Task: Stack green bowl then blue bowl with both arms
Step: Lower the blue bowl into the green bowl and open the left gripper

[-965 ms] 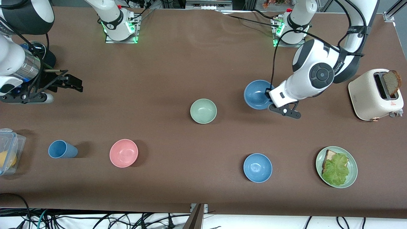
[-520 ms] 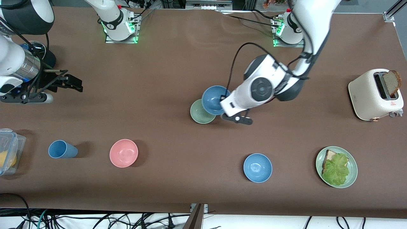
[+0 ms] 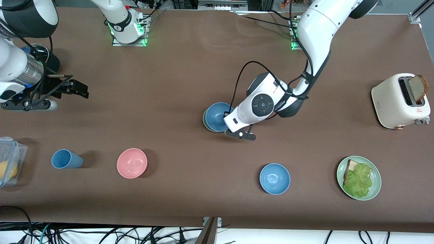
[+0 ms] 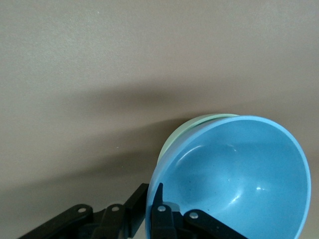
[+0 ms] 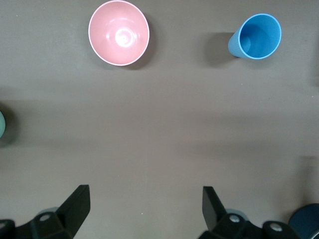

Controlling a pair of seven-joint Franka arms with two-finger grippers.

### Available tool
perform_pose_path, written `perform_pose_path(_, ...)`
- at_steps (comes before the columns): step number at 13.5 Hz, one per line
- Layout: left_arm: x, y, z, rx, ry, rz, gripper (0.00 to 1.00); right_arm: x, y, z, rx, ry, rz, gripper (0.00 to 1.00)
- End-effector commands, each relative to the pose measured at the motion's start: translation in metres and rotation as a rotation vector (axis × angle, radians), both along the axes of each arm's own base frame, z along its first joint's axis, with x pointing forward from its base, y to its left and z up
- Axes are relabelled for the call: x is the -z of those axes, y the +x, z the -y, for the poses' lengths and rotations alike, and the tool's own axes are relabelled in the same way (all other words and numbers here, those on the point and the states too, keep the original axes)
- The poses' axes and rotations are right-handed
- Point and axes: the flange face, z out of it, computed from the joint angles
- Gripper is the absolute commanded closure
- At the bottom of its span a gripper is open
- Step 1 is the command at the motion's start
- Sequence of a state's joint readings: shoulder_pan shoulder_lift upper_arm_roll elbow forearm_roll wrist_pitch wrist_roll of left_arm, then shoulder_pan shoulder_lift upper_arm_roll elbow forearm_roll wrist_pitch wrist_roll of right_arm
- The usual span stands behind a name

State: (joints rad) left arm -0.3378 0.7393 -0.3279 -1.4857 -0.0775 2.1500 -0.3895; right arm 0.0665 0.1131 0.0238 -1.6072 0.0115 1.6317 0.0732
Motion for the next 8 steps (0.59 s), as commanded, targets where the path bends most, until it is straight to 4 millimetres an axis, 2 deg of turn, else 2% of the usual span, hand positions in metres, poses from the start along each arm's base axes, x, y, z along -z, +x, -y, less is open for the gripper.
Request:
perform_pose_path(1, 0.000, 0.001, 0.012, 0.018, 0.004, 0.030, 1.00, -0.004, 0.000, 0.003, -0.011, -0.005, -0.004, 0.01)
perform_pose_path(4, 0.006, -0.007, 0.022, 0.031, 0.007, 0.024, 1.00, -0.004, 0.000, 0.003, -0.011, -0.005, -0.004, 0.01)
perform_pose_path(5, 0.009, -0.008, 0.022, 0.028, 0.010, 0.018, 0.94, -0.004, 0.000, 0.003, -0.011, -0.005, -0.004, 0.01)
perform_pose_path(6, 0.013, -0.009, 0.023, 0.022, 0.009, 0.009, 0.42, -0.004, 0.000, 0.003, -0.011, -0.005, -0.004, 0.01)
perform_pose_path(7, 0.011, -0.008, 0.023, 0.016, 0.011, 0.012, 0.00, -0.004, 0.000, 0.003, -0.011, -0.005, -0.004, 0.01)
perform_pose_path(8, 0.009, -0.012, 0.028, 0.008, 0.012, 0.010, 0.00, -0.004, 0.000, 0.003, -0.011, -0.005, -0.004, 0.01)
